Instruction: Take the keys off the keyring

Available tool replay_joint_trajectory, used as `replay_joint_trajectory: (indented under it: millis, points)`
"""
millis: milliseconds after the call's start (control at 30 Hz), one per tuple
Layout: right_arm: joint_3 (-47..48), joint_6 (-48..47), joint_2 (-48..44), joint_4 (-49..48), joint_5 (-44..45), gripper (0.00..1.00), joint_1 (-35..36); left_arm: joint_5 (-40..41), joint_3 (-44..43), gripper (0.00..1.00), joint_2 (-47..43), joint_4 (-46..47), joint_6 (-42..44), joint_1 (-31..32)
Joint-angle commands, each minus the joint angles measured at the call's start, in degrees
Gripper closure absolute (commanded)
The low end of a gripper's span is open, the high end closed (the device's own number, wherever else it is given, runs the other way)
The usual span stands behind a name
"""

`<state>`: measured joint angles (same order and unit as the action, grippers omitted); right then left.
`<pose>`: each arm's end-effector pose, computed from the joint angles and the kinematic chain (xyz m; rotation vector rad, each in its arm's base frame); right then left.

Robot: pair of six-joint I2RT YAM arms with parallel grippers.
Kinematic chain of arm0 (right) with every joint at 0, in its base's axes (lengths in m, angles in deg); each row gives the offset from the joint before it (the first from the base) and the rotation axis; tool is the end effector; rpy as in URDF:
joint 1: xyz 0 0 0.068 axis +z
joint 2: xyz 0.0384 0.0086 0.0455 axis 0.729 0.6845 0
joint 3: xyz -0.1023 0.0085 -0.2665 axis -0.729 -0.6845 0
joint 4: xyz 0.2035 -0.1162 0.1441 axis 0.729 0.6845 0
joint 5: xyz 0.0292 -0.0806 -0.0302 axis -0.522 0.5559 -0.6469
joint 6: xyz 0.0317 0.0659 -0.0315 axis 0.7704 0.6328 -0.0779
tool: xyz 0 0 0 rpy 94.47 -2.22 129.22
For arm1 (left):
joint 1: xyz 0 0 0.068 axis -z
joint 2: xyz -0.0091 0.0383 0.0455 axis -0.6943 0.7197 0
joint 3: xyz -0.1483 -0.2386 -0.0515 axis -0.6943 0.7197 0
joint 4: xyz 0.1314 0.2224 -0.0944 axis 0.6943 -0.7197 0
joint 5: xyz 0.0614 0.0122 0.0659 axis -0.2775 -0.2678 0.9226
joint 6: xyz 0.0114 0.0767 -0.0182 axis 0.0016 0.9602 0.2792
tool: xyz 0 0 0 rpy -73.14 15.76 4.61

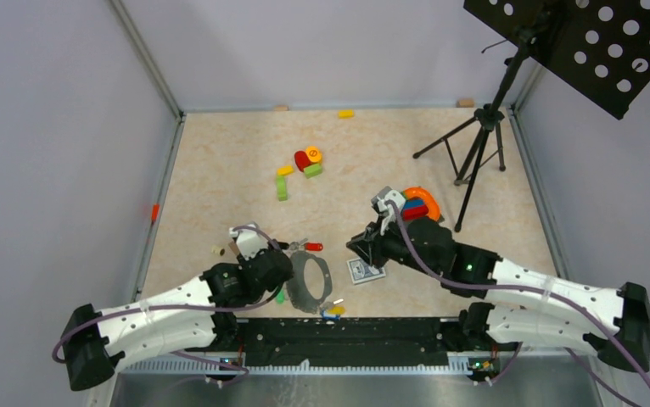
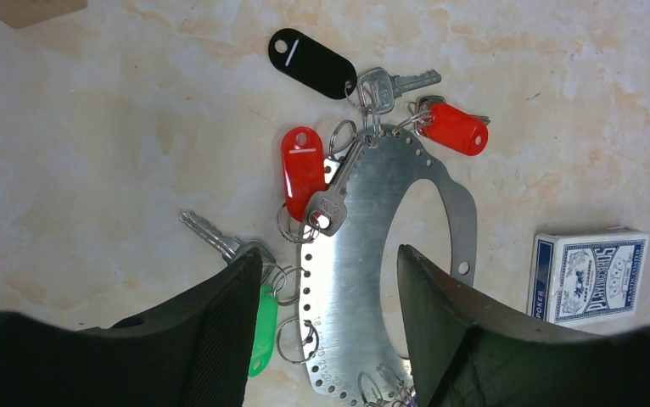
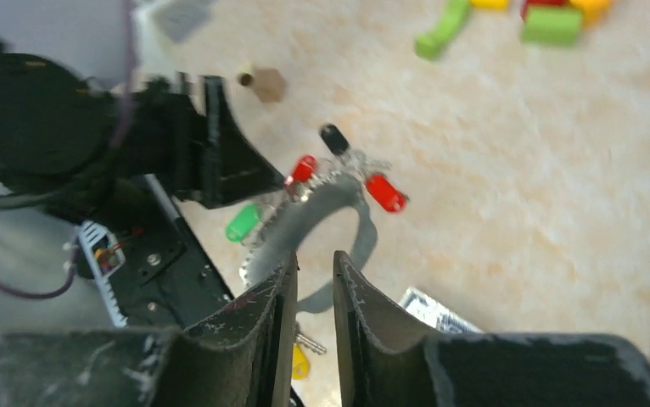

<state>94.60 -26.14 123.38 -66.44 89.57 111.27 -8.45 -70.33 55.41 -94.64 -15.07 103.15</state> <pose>0.1111 0.2176 0.3126 -0.6962 1.7438 0.9187 0.1153 -0.1160 0.1722 -0.4904 2.2982 -0.3285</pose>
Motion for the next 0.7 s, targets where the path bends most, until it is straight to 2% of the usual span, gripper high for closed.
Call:
replay_joint_trajectory:
  millis: [0,200,367,467,600,667]
  points:
    - [2.1,14.8,4.6,11.0,11.0,0.78,0.6,0.9,-1.6,0.37,0.5,0.0,-4.0,-0.1]
    - [-1.2,20.4,7.0,7.7,7.6,0.82,0.5,1.4,-0.1,0.41,0.6,1.3,-5.1,-0.1]
    - [-1.2,21.5,8.3,7.6,7.3,0.84,0.6,1.0,1.0,0.43,0.1,12.9,5.5,-1.6]
    - [-1.1,22.0,8.5,8.0,7.0,0.85,0.5,-2.8,-0.4,0.45,3.3,15.8,11.0,-6.7]
    - [-1.6,22.8,8.3,8.7,6.6,0.87,0.6,-14.8,-1.2,0.53,10.0,21.5,18.6,-18.4]
    - [-1.7,23.1,8.0,9.2,6.2,0.88,0.5,-17.1,-2.6,0.56,13.3,22.2,21.0,-20.1]
